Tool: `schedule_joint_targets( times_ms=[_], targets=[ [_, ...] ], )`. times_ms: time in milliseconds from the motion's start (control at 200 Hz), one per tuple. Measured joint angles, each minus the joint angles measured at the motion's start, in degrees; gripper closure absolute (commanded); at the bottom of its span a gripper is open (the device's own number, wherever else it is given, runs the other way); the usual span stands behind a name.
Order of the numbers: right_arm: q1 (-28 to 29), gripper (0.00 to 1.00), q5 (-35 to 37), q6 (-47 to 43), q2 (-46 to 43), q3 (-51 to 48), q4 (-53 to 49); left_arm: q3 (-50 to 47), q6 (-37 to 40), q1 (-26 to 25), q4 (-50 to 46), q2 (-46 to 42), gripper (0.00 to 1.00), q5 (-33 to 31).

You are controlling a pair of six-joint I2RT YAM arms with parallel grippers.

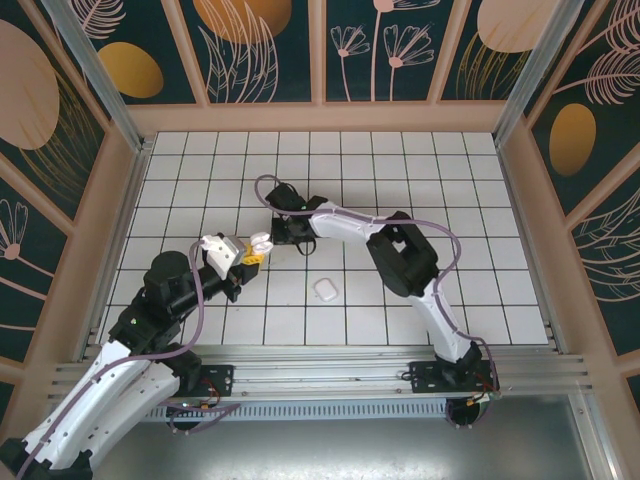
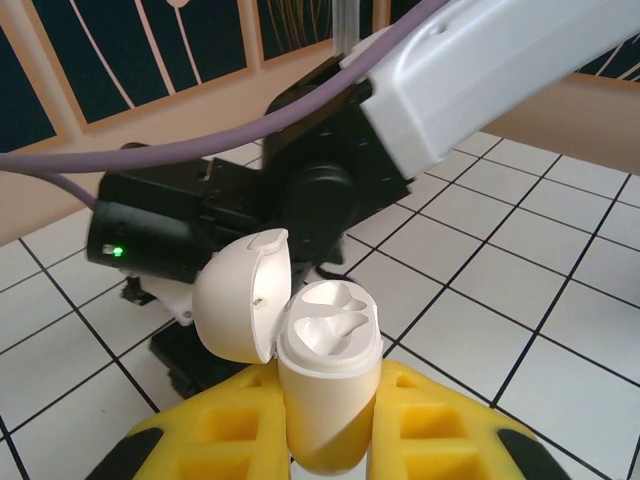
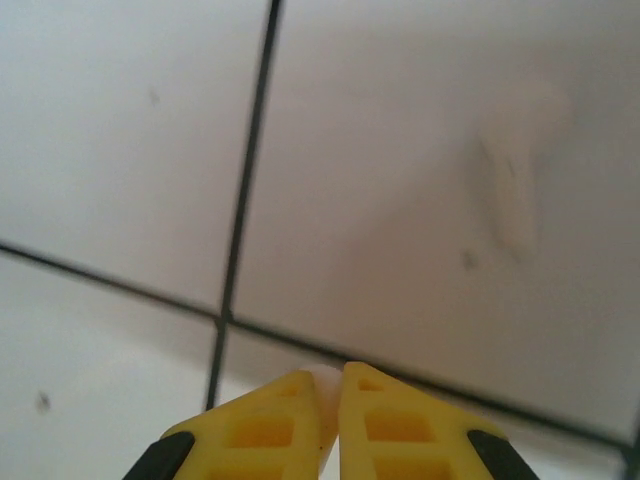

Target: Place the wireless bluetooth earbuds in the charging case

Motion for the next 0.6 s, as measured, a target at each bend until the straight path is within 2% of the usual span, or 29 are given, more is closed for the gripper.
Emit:
schedule_joint_targets(
  times_ms=[310, 505, 596],
  targets=[
    [-0.6, 0.90, 0.3, -0.8, -15.5, -22.0, 1.0, -0.3, -1.3, 0.0, 3.4, 3.0, 0.99, 1.3],
    [-5.9, 0.89, -0.4, -2.8, -23.6, -34.1, 4.1, -0.3, -2.1, 0.0, 7.6, 8.4, 0.99, 4.3],
    [-8.8, 0.85, -1.0, -4.1, -26.1, -37.5, 4.9, -0.3, -3.0, 0.0, 9.3, 10.4, 0.99, 5.6]
  ],
)
